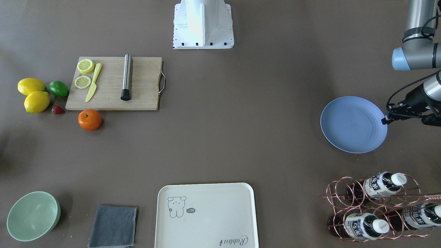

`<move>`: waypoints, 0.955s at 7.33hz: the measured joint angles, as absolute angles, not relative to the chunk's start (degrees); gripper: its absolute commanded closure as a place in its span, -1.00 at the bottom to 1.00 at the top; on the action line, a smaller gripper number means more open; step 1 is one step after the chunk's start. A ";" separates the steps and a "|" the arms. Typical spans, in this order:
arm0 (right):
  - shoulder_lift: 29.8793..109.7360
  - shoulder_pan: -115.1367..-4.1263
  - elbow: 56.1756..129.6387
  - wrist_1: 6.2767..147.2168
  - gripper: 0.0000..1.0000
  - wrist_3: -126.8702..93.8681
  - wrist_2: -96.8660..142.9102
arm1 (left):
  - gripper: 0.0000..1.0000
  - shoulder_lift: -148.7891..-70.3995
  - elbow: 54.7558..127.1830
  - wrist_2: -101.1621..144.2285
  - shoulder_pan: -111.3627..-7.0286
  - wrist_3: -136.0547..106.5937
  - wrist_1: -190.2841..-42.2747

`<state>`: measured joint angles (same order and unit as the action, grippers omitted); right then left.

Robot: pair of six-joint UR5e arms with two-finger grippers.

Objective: Pick orange to plate
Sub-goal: 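Push the blue plate toward table centre with left gripper while right arm approaches, then grasp the orange with the right gripper while the left gripper releases the plate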

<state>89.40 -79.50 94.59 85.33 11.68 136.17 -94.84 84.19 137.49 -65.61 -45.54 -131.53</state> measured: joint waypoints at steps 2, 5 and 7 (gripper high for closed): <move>86.61 -75.71 95.44 85.33 -1.00 6.95 135.32 | 1.00 -99.44 90.76 133.68 -57.68 -62.38 -130.32; 83.58 -69.14 96.24 82.59 -1.00 -6.28 132.99 | 1.00 -110.41 95.21 117.07 -40.40 -82.04 -122.83; 83.08 -63.78 96.17 74.37 -1.00 -19.54 132.19 | 1.00 -115.73 95.11 110.06 -33.42 -86.74 -118.05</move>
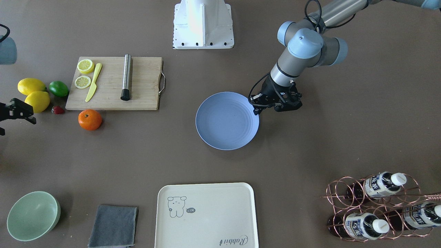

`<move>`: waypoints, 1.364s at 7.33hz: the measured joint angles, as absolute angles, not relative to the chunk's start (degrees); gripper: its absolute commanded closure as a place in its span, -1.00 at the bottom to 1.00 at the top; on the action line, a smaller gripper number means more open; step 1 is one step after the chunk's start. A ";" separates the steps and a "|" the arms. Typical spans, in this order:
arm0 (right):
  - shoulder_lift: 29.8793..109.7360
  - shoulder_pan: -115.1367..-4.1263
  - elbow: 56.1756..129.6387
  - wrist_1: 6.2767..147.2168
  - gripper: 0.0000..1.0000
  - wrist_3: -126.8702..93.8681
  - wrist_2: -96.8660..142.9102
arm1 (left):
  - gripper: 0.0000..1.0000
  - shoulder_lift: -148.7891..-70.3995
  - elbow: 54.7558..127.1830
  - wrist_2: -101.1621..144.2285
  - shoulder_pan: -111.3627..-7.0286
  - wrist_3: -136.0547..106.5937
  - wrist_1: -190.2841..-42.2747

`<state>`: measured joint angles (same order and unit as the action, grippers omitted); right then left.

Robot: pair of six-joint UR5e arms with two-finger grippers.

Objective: Pick orange to plate
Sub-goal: 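Grasp the orange with the right gripper while the left gripper releases the plate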

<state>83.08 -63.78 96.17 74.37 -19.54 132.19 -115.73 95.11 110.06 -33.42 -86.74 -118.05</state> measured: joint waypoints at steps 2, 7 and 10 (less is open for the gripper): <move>82.87 -59.04 96.32 69.32 -1.00 -29.78 131.05 | 1.00 -120.17 92.55 106.70 -30.14 -88.70 -117.14; 79.56 -48.50 96.22 67.54 -1.00 -41.45 123.06 | -0.91 -125.57 86.92 104.86 -29.01 -90.01 -117.58; 80.17 -45.21 95.98 67.93 -0.72 -41.60 119.06 | -0.91 -125.59 86.99 104.85 -29.00 -90.08 -117.66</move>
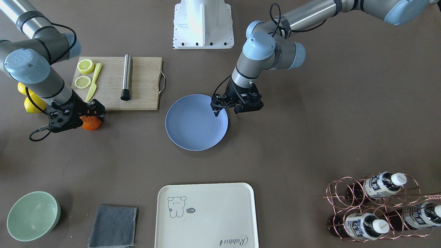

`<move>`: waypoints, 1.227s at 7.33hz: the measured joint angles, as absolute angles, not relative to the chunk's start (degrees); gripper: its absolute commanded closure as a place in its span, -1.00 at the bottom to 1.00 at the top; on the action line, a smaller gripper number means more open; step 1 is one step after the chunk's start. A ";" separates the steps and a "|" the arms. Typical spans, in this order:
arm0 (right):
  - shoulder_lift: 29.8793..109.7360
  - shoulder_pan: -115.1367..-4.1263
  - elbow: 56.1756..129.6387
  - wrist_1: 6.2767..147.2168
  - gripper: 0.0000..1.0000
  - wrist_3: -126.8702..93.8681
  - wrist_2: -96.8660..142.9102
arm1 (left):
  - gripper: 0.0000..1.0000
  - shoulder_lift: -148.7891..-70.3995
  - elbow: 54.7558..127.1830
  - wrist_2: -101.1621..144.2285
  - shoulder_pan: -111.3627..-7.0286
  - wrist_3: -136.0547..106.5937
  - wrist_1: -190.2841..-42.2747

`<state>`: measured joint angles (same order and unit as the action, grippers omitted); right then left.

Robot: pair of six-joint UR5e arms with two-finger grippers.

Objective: Pick orange to plate
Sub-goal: 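Grasp the orange with the right gripper while the left gripper releases the plate, then carry the orange with the right gripper and lower it onto the blue plate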

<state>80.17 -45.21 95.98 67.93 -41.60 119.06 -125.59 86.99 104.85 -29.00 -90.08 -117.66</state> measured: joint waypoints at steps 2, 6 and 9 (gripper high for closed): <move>80.36 -44.74 95.88 68.18 0.99 -41.59 118.98 | -0.91 -125.60 87.01 104.80 -29.01 -90.14 -117.68; 78.59 -44.48 99.78 71.01 1.00 -41.53 119.60 | -0.92 -123.05 90.96 106.01 -32.86 -88.33 -117.38; 66.65 -39.64 103.23 83.02 1.00 -49.07 117.44 | -0.91 -112.54 97.12 117.68 -45.08 -72.93 -117.21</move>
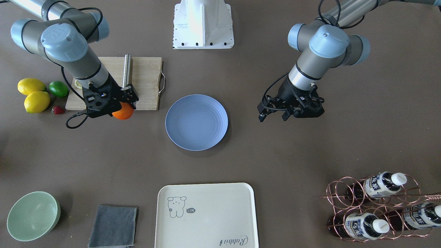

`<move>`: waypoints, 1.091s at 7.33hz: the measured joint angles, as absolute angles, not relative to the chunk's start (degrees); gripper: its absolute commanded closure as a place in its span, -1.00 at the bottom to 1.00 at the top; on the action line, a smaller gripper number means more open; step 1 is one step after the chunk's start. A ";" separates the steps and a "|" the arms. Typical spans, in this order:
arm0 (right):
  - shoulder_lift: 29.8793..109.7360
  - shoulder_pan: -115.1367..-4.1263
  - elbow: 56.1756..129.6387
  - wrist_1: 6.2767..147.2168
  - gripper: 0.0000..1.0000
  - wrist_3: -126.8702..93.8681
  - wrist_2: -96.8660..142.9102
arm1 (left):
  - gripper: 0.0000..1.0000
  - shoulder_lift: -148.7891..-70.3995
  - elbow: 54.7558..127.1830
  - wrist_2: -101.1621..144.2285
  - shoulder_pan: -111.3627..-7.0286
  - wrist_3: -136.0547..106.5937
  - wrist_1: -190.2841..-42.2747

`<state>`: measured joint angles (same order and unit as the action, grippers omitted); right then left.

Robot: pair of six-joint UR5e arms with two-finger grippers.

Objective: Pick orange to plate
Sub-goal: 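Carry the orange with the right gripper and lower it onto the blue plate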

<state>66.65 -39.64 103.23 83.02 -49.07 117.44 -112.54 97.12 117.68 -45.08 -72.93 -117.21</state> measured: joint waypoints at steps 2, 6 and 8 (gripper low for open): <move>55.43 -33.46 96.86 84.58 1.00 -59.16 112.24 | -0.91 -107.13 97.08 123.79 -50.70 -62.53 -117.22; 46.33 -29.55 84.13 81.20 1.00 -63.34 107.97 | -0.91 -103.04 96.22 125.94 -54.14 -56.79 -117.51; 46.06 -29.31 82.30 79.37 1.00 -63.52 107.78 | -0.91 -102.94 96.18 125.95 -54.28 -56.98 -117.43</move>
<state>46.06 -29.31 82.30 79.37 -63.52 107.78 -102.94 96.18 125.95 -54.28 -56.98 -117.43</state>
